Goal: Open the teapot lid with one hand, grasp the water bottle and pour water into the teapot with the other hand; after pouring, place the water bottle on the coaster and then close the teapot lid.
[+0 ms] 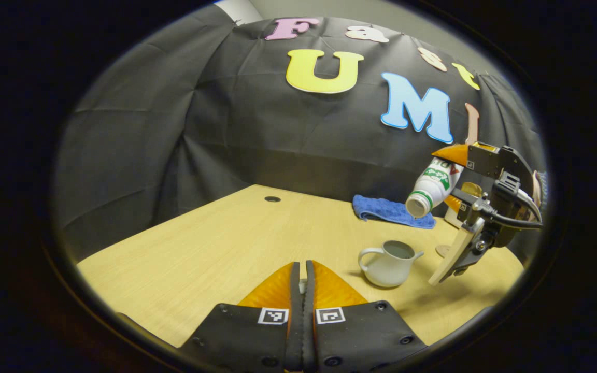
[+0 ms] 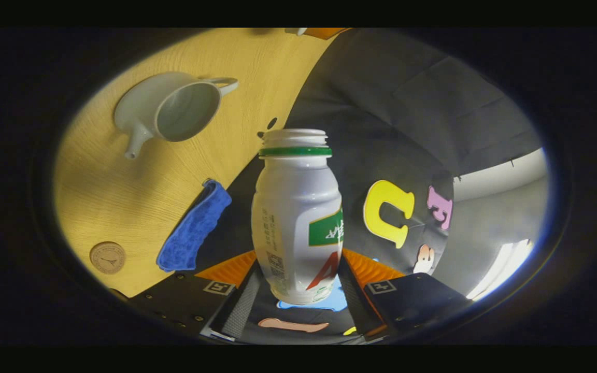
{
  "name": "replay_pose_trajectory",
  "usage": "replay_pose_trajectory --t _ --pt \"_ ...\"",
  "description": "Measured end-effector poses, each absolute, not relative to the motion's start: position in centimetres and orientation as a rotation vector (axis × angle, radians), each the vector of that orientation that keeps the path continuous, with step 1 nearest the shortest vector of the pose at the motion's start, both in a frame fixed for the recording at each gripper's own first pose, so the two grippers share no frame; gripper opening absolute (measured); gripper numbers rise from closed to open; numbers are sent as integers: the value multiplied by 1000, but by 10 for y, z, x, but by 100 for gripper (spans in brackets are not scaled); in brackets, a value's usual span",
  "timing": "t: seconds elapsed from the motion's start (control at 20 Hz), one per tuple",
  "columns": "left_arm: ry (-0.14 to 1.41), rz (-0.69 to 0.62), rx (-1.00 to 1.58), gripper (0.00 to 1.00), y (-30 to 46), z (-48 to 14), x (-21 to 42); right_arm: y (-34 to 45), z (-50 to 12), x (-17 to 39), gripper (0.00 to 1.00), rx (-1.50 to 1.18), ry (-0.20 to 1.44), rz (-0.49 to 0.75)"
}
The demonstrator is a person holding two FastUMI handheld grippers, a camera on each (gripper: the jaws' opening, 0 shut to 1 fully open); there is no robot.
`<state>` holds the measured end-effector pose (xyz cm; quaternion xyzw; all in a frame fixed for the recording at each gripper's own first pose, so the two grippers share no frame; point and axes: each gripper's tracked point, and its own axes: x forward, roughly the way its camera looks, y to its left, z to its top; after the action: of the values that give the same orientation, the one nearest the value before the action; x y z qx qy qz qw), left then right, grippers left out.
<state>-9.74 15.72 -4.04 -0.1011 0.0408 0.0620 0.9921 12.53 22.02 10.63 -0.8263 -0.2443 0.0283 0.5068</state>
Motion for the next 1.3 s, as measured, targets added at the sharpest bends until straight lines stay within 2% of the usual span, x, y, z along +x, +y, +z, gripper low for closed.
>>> replay_pose_trajectory --t 0.4,0.45,0.5,0.9,1.1,1.15,1.2,1.3 --pt "68 119 -205 5 156 -33 -97 192 53 133 78 -1698 -335 182" --pt "67 117 -206 10 155 -33 -97 192 51 133 78 -1656 -313 191" --pt "66 115 -206 5 154 -32 -98 192 47 132 76 -1616 -291 202" --pt "42 97 -194 5 148 -17 -97 183 17 127 77 -1185 -66 280" --pt "9 69 -171 5 136 2 -90 178 11 127 78 -985 2 278" --pt "1 60 -164 10 132 6 -87 172 14 123 78 -946 16 276" --pt "-5 53 -155 5 129 11 -84 167 14 120 78 -905 31 278" --pt "-19 36 -135 5 120 18 -79 153 16 115 78 -839 54 269"
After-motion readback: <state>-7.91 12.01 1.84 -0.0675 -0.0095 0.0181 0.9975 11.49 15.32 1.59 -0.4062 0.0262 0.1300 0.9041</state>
